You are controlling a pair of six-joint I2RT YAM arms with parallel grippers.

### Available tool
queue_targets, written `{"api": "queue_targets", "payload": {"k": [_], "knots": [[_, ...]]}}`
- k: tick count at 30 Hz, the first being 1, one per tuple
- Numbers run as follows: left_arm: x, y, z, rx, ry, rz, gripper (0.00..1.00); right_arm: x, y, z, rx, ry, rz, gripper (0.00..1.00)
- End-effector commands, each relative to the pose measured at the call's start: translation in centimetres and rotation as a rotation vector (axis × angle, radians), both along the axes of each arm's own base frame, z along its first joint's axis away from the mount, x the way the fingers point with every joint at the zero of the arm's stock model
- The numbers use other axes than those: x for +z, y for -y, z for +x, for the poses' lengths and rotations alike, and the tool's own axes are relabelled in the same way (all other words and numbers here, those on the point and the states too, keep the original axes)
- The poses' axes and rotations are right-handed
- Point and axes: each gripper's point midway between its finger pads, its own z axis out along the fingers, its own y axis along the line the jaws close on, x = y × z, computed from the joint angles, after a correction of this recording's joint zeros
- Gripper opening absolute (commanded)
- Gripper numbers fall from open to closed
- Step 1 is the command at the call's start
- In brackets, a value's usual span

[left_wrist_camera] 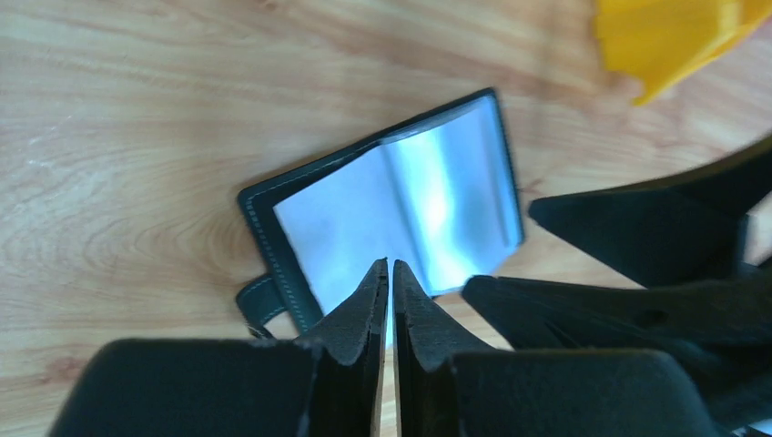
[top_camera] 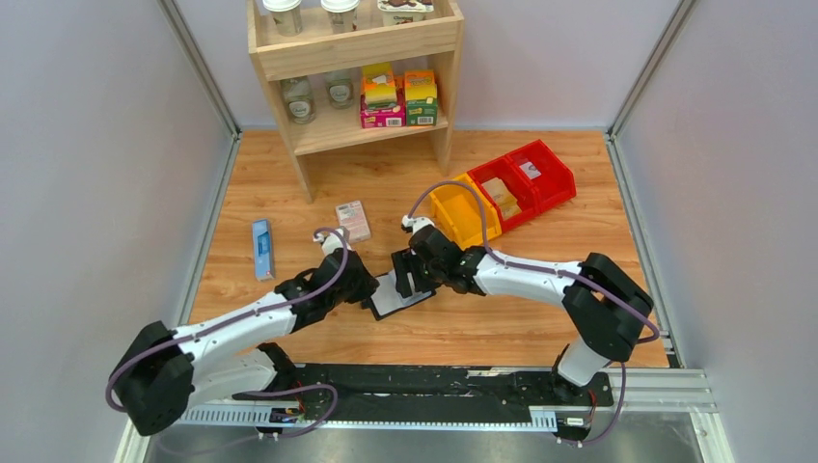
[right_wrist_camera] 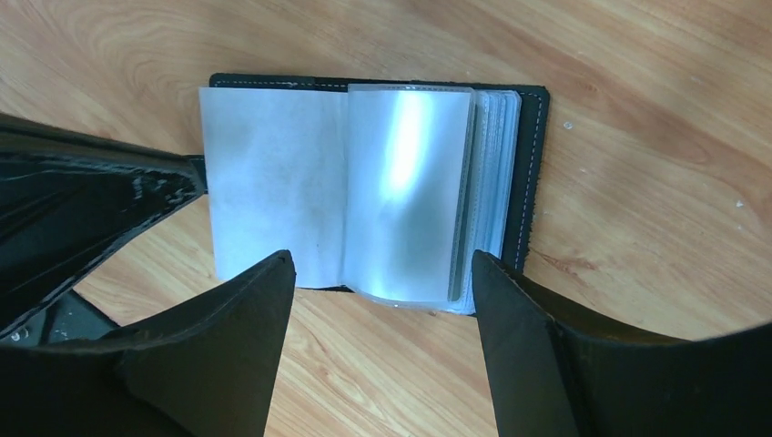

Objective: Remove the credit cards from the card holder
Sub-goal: Remove the credit card from the card holder.

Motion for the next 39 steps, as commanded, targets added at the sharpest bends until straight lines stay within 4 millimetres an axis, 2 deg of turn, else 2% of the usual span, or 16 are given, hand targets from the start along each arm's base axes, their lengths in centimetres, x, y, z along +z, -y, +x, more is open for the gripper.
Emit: {"api": "queue_targets", "payload": {"k": [1,5,10,14,17,19,21,24,28,29,32,36,39], "knots": [[-2.9,-0.4,0.2,0.03,-0.069,0.078,0.11,-0.8,-0.5,0.2,0.022,0.007,0.013,0.73],[-6.2,-0.2,-0.5,0.04,-0.179,0.112,0.08,-1.3,-0.9,-0.5,0.041,-0.031,0.028,0.72],[-8.6,-0.4,-1.3,0.045,-0.265,0.16,0.03,-1.5,-1.6,-1.0,0.087,-0.049,0.053,0.68],[-9.7,-0.3,-2.2,0.02,-0.285,0.138,0.02,-1.7,-1.9,-1.0,0.075,-0.055,0.074,0.67],[-8.6,1.3,-2.2,-0.039,-0.265,0.066,0.0,-1.0,-2.2,-1.8,0.092,-0.079,0.098,0.66],[-8.6,1.6,-2.2,-0.036,-0.235,0.03,0.0,-0.4,-2.3,-2.1,0.104,-0.064,0.117,0.67],[-8.8,1.3,-2.3,-0.004,-0.223,-0.004,0.0,0.3,-2.4,-2.5,0.118,-0.066,0.143,0.68],[-7.8,1.5,-2.5,-0.002,-0.191,-0.07,0.0,1.9,-3.6,-3.1,0.172,-0.069,0.215,0.68],[-6.7,0.3,-2.8,0.01,-0.152,-0.057,0.05,2.6,-5.0,-3.5,0.212,-0.094,0.278,0.68],[-6.7,-0.1,-3.0,0.013,-0.147,-0.05,0.06,3.3,-5.9,-3.5,0.229,-0.091,0.322,0.68],[-5.8,-1.5,-3.2,0.041,-0.117,-0.034,0.13,2.6,-6.9,-4.4,0.254,-0.161,0.372,0.67],[-5.4,-2.7,-3.8,0.066,-0.089,-0.058,0.16,0.8,-7.2,-5.7,0.269,-0.242,0.395,0.63],[-4.9,-3.2,-4.2,0.071,-0.067,-0.081,0.17,1.0,-7.6,-6.5,0.284,-0.282,0.448,0.63]]}}
